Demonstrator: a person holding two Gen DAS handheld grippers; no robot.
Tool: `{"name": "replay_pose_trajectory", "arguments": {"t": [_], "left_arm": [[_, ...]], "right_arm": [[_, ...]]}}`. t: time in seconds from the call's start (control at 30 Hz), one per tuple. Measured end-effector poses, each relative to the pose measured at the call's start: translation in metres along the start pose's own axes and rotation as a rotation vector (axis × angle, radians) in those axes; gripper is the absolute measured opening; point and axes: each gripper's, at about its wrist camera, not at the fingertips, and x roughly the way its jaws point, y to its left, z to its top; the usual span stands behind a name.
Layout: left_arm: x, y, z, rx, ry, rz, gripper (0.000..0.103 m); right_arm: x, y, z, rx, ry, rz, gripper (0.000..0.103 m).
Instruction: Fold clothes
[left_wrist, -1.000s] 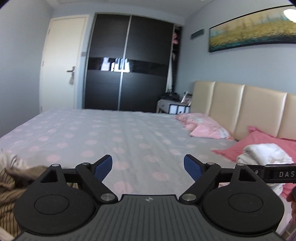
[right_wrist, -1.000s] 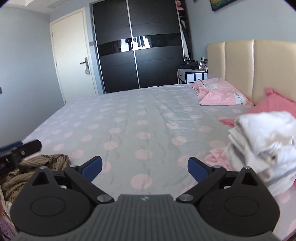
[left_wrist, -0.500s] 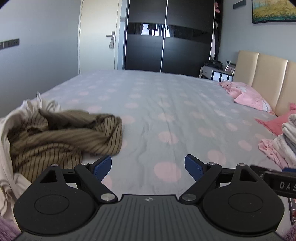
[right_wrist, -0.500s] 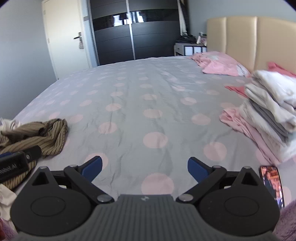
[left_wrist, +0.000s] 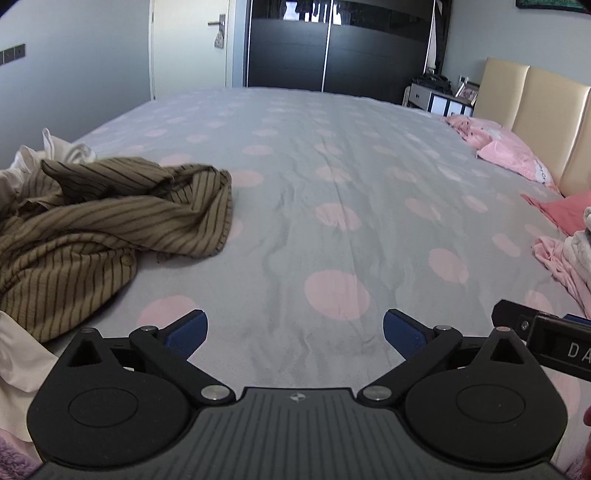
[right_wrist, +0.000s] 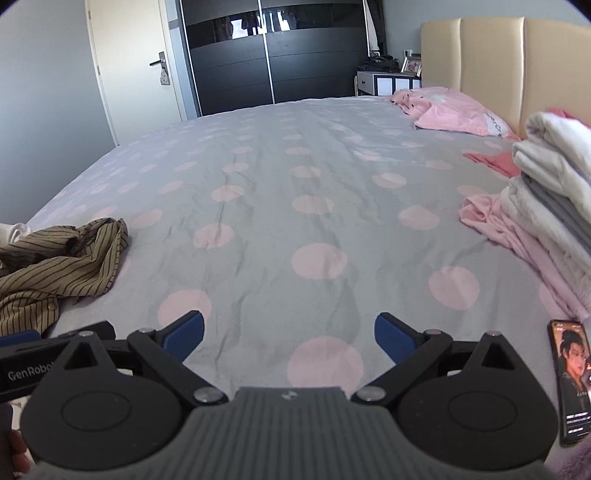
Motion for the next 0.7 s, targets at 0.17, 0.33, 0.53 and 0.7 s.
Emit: {"name": "replay_pose_trajectory", "arguments": {"t": [0.17, 0.33, 0.53, 0.7], "left_arm": [[0.012, -0.008, -0.004, 0.061, 0.034, 0.041, 0.103], [0.018, -0.003, -0.004, 0.041, 0.061, 0.055, 0.103], [0.018, 0.000, -0.002, 0.029, 0.065, 0.071, 0.103], [0.015, 0.000, -0.001, 0.032, 0.064, 0.068, 0.103]], "right_arm": [[0.018, 0.001, -0.005, -0.025, 0.010, -0.009, 0.100], [0.031, 0.001, -0.005, -0.007, 0.045, 0.011, 0.100], [0.033, 0.007, -0.004, -0.026, 0.045, 0.027, 0.100], [0.029, 0.008, -0.006, -0.030, 0.033, 0.027, 0.100]]}}
